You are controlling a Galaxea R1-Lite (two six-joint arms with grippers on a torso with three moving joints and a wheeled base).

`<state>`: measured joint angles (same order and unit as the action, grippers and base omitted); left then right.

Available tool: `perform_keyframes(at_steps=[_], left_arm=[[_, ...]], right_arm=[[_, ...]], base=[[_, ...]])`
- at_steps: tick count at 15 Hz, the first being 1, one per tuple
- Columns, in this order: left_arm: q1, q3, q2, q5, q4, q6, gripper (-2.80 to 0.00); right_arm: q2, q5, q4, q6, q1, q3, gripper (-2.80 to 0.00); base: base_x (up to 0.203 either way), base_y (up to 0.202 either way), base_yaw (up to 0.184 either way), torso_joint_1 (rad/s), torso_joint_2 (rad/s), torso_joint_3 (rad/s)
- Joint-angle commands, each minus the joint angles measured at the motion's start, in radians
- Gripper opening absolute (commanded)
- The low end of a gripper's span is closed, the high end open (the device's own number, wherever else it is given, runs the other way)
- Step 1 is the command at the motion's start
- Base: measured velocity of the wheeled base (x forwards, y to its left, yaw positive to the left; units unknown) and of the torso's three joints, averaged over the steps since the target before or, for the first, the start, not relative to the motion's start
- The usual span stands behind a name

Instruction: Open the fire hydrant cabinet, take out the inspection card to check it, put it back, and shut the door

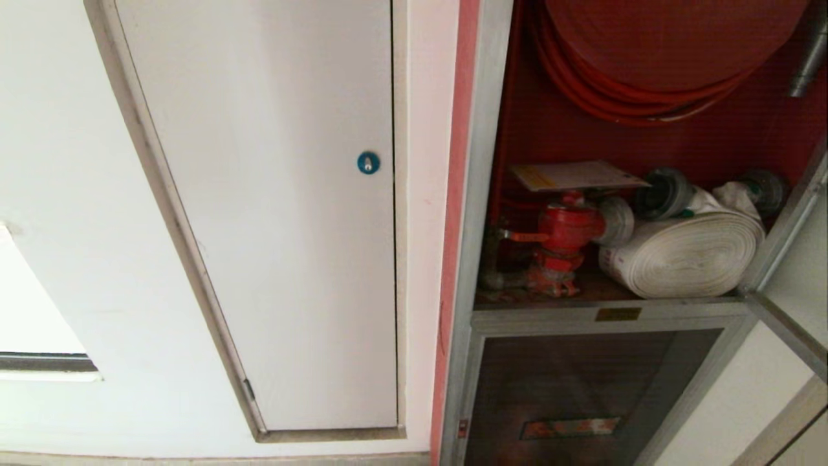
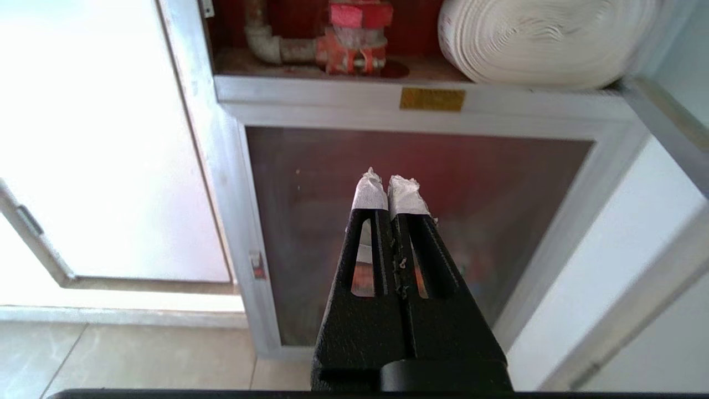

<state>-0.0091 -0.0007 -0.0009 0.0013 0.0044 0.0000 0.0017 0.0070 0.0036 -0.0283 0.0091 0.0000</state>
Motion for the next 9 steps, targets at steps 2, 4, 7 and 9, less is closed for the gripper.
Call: perform_keyframes(at_steps=[2,4,7,9], left_arm=[[0.000,0.000,0.001,0.001,0.000,0.000,-2.80],[0.000,-0.001,0.001,0.000,0.000,0.000,-2.80],[0.000,0.001,0.001,0.000,0.000,0.000,-2.80],[0.000,0.001,0.001,0.000,0.000,0.000,-2.80]], right_arm=[[0.001,0.001,-0.001,-0.001,0.000,0.002,-2.80],[0.000,0.001,-0.001,-0.001,0.000,0.002,-2.80],[0.001,0.001,-0.001,-0.001,0.000,0.002,-2.80],[0.001,0.001,-0.001,-0.001,0.000,0.002,-2.80]], base=[[-0.200,0.000,0.000,0.003,0.00,0.004],[-0.198,0.000,0.002,0.006,0.00,0.003],[-0.195,0.000,0.000,0.000,0.00,0.004],[-0.195,0.000,0.001,0.000,0.00,-0.002]])
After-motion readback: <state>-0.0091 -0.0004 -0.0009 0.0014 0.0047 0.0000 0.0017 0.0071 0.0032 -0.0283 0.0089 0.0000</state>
